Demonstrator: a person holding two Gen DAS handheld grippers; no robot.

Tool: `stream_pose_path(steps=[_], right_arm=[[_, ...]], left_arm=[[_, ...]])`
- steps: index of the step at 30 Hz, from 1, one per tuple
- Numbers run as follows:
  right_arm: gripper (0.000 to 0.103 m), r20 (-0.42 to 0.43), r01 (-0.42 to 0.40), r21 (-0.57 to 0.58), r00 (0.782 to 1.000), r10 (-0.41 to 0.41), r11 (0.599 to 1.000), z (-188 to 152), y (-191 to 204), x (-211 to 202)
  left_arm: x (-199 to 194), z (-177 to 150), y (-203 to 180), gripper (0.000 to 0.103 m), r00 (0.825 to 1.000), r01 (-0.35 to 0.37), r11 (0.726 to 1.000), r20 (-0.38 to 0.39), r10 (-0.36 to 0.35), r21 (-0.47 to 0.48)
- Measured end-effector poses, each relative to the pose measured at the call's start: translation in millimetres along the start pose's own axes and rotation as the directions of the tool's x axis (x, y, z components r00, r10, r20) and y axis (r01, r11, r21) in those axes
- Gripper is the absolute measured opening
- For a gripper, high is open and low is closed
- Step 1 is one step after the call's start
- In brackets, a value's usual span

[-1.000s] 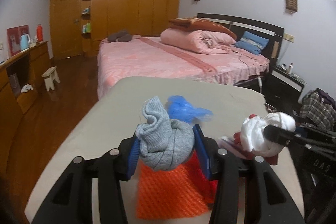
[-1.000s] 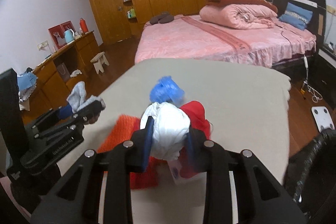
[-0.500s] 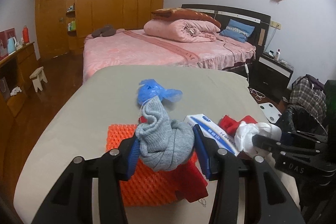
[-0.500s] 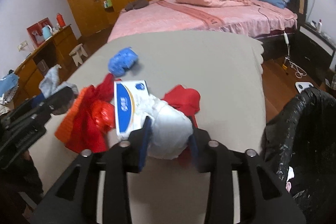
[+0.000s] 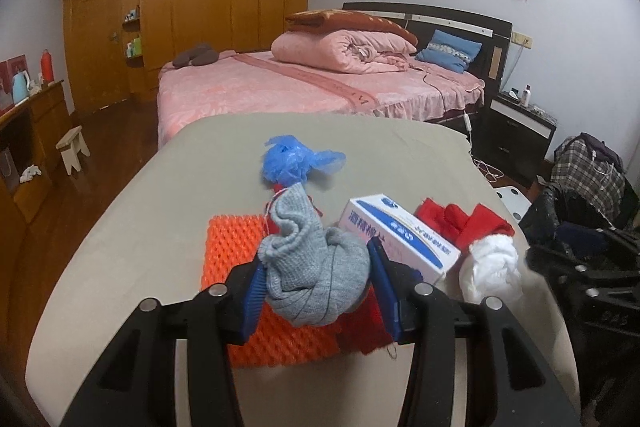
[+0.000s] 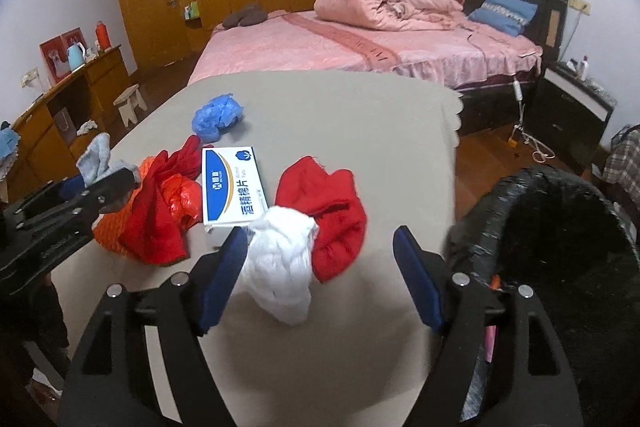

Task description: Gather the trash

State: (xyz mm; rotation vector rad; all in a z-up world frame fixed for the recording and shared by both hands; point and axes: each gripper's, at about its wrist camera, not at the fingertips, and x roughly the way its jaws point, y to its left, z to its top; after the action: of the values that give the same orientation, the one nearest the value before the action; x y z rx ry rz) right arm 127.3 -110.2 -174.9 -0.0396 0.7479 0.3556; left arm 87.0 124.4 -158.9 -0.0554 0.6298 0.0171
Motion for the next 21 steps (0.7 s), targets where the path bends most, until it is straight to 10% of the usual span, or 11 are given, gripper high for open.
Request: stream_pose_path(steps=[7, 15, 21], right_arm=[[0.073, -0.032, -0.043, 0.02, 0.999, 0.044, 0.999, -9.4, 8.6, 11.4], [0.033, -0.139, -0.08, 0.032, 0.987, 0.084, 0.996, -21.5, 17.4, 48.0], [0.029, -0.088, -0.113, 0.017, 0.99, 0.114, 0.993, -12.0, 16.2, 21.0]], left_arm=[[-3.7, -8.3, -5.1, 0.047, 1.0, -0.004, 1.0, 0.002, 0.004, 0.005], [-7.6, -10.7, -6.8, 0.047, 1.0, -0.021, 1.0, 0.0, 0.021, 0.012], [-11.1, -6.9, -7.7, 0.047, 1.0, -0.009, 1.0, 0.008, 0.008, 0.011]])
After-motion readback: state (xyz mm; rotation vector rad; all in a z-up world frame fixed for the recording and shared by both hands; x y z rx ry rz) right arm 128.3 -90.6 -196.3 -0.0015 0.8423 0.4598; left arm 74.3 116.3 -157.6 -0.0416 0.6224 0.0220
